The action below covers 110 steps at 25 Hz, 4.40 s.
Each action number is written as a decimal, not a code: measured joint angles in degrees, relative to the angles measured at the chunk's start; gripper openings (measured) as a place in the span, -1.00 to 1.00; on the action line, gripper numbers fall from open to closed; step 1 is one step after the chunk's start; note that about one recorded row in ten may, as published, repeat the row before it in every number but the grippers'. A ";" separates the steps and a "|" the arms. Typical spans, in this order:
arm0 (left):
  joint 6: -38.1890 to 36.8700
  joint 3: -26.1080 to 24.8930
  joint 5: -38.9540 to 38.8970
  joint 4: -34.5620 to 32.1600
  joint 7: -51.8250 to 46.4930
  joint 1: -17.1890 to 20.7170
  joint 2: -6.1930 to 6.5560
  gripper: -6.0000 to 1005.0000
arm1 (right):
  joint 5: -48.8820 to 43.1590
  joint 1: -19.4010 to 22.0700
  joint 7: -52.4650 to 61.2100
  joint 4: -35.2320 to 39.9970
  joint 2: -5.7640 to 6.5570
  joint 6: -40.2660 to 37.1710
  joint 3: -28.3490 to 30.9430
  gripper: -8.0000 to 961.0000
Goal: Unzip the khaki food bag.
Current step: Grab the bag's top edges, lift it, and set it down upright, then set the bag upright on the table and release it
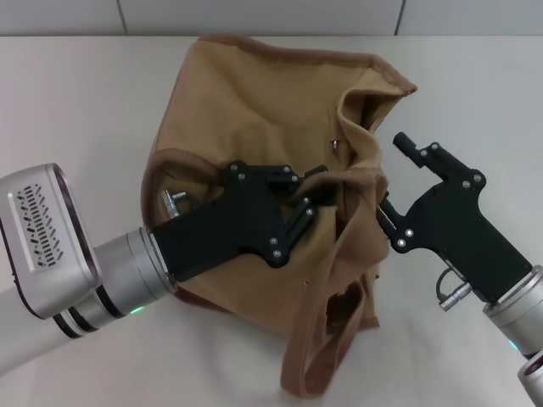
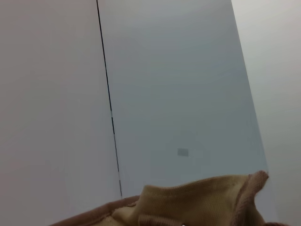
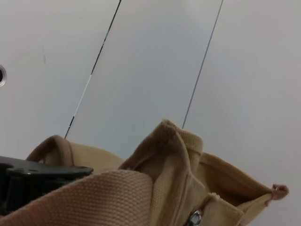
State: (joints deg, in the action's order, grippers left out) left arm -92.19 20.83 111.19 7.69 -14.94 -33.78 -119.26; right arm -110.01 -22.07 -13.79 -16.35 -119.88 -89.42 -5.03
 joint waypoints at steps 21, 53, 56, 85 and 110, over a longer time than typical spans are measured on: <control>0.01 -0.20 -0.01 1.02 0.97 -0.02 0.00 -0.84 | -3.85 -0.51 -2.76 0.00 0.00 1.60 -0.15 -0.98; -7.80 -28.43 -0.66 5.59 -2.78 11.08 0.08 -0.84 | -3.62 0.32 -2.82 0.44 -0.09 3.83 0.27 -0.98; -7.56 -30.61 -0.83 5.58 -3.28 11.99 0.09 -0.84 | -3.54 0.31 -2.82 0.45 -0.09 3.86 0.35 -0.98; -5.37 -32.34 -0.35 5.38 -5.54 12.87 0.09 -0.84 | -3.49 -2.91 -1.20 -0.02 -0.09 9.47 7.56 -0.03; -4.97 -30.99 -0.18 5.58 -5.68 12.34 0.09 -0.84 | -3.43 -6.39 1.28 -0.08 -0.09 12.46 9.12 -0.83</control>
State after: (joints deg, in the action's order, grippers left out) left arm -97.17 -10.16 111.01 13.27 -20.62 -21.45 -119.18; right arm -113.44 -28.46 -12.51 -16.43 -119.98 -76.96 4.09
